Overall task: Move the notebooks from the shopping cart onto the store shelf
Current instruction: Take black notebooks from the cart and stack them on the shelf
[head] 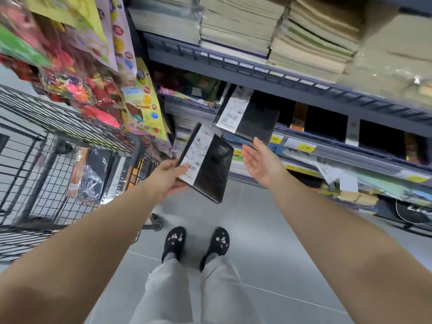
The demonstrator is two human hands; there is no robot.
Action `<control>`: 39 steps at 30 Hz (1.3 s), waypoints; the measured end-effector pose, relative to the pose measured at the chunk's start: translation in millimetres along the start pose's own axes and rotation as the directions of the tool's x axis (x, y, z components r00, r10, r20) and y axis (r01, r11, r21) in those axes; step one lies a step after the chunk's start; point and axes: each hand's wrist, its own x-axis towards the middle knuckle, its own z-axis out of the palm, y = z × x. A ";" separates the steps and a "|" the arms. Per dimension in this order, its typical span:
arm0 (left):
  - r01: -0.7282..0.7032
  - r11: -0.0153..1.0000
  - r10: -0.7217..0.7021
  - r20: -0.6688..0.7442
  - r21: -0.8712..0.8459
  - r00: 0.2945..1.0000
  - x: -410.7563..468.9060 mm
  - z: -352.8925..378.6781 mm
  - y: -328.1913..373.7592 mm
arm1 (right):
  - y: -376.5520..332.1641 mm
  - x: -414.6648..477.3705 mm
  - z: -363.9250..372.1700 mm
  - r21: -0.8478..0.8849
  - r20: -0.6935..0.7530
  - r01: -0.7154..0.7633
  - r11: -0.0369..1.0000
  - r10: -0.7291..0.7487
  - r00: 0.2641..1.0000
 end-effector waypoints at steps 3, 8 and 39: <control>0.012 1.000 -0.013 -0.012 -0.017 1.000 -1.4 -3.9 2.8 | -5.4 7.6 6.7 -0.089 -0.056 0.057 0.994 -0.062 0.997; 0.014 0.999 -0.014 -0.009 -0.033 1.000 -4.5 -9.3 7.7 | -23.0 28.6 28.8 -0.127 -0.103 0.108 0.986 -0.121 0.987; -0.055 0.992 0.084 0.269 -0.113 0.959 -49.0 -42.0 88.7 | 18.8 -109.7 64.5 -0.329 0.040 -0.012 0.944 0.026 0.999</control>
